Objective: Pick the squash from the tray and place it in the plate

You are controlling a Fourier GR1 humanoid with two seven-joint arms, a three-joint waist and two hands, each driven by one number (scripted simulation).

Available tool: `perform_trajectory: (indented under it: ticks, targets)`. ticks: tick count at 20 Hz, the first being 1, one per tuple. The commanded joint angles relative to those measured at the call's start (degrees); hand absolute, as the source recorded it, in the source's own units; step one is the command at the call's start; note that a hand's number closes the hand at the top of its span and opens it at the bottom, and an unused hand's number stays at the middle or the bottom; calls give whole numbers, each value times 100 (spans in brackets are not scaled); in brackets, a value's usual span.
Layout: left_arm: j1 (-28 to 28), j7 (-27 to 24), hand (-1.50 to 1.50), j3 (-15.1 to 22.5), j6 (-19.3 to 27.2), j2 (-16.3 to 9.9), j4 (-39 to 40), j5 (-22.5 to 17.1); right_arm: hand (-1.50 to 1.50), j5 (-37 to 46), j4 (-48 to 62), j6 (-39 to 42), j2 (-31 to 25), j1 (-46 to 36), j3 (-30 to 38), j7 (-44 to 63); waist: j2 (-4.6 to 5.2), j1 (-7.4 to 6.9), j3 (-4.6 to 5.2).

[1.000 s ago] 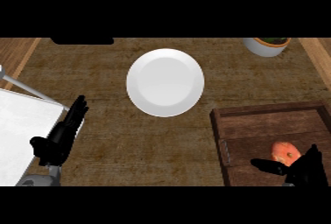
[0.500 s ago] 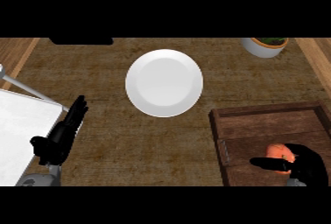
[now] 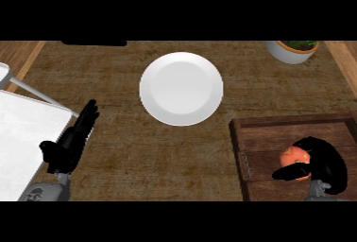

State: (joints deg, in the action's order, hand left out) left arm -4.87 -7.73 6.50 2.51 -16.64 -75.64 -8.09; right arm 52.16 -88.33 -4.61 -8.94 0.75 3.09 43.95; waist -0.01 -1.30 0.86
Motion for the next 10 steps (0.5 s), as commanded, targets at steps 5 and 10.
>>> perform_trajectory:
  ticks: [5,10]
  targets:
    - [-271,55,0,-182,93,-89,137,23,150,-459,725,693,-1448,-745,-576,-3292,67,-126,-114]
    - [-80,24,0,-269,37,-161,76,5,150,-1072,1350,607,-1721,-1355,-139,-4683,19,33,-94]
